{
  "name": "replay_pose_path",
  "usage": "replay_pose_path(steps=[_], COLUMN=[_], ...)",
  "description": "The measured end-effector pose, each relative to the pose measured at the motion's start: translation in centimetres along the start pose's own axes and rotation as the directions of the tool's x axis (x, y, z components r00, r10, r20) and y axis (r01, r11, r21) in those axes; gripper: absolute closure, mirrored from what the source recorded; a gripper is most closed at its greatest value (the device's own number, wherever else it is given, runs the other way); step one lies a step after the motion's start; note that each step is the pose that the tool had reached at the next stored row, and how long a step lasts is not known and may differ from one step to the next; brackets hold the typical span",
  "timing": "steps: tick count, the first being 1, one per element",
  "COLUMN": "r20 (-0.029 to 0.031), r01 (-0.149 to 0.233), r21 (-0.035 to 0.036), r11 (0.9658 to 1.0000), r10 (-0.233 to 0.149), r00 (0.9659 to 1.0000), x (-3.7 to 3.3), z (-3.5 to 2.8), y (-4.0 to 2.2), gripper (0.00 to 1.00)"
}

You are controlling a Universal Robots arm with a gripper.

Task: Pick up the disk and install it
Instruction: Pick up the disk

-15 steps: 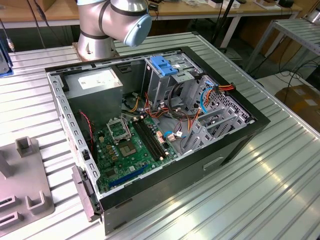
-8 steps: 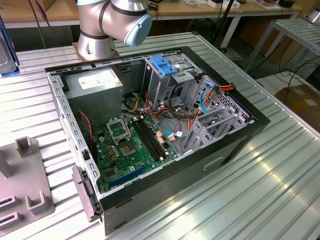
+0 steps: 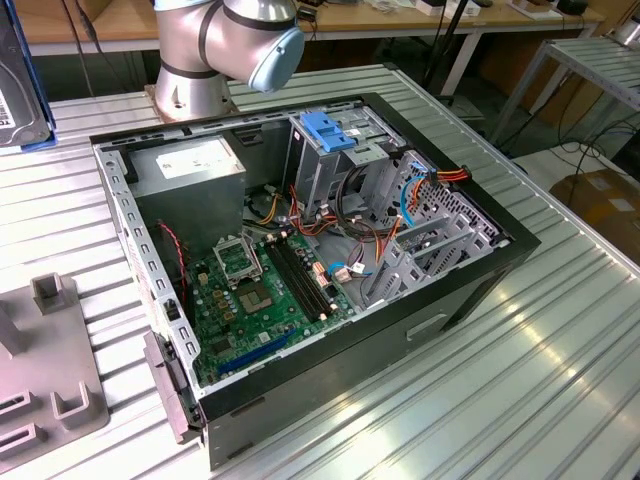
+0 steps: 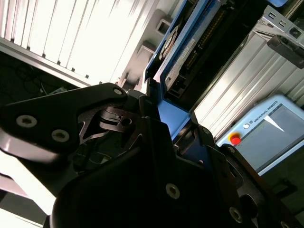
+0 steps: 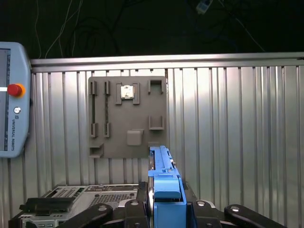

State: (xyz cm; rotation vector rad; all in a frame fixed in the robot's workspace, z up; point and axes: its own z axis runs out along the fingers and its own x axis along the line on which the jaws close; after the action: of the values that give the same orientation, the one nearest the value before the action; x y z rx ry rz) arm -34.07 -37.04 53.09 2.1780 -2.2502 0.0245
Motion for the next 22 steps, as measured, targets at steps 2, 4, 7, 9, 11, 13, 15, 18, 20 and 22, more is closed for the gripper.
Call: replay_pose_path(steps=[2, 4, 7, 9, 11, 13, 15, 18, 20, 22], r20=[0.0, 0.0, 0.0, 0.0, 0.0, -0.0002, -0.0002, -0.0005, -0.0006, -0.0008], r01=[0.0, 0.0, 0.0, 0.0, 0.0, 0.0, 0.0, 0.0, 0.0, 0.0], r21=[0.0, 0.0, 0.0, 0.0, 0.0, -0.0001, -0.0001, 0.0, 0.0, -0.0001], r11=[1.0, 1.0, 1.0, 1.0, 1.0, 1.0, 1.0, 1.0, 1.0, 1.0], r10=[0.0, 0.0, 0.0, 0.0, 0.0, 0.0, 0.0, 0.0, 0.0, 0.0], r00=[1.0, 1.0, 1.0, 1.0, 1.0, 1.0, 1.0, 1.0, 1.0, 1.0], x=[-0.01, -0.03, -0.04, -0.05, -0.07, -0.09, -0.1, -0.12, -0.14, -0.14], z=[0.01, 0.02, 0.03, 0.04, 0.05, 0.06, 0.08, 0.11, 0.13, 0.16], y=[-0.43, -0.72, -1.14, -1.59, -2.07, -2.51, -2.92, -3.71, -4.07, -4.32], gripper=[0.63, 0.63, 0.63, 0.63, 0.63, 0.63, 0.63, 0.63, 0.63, 0.63])
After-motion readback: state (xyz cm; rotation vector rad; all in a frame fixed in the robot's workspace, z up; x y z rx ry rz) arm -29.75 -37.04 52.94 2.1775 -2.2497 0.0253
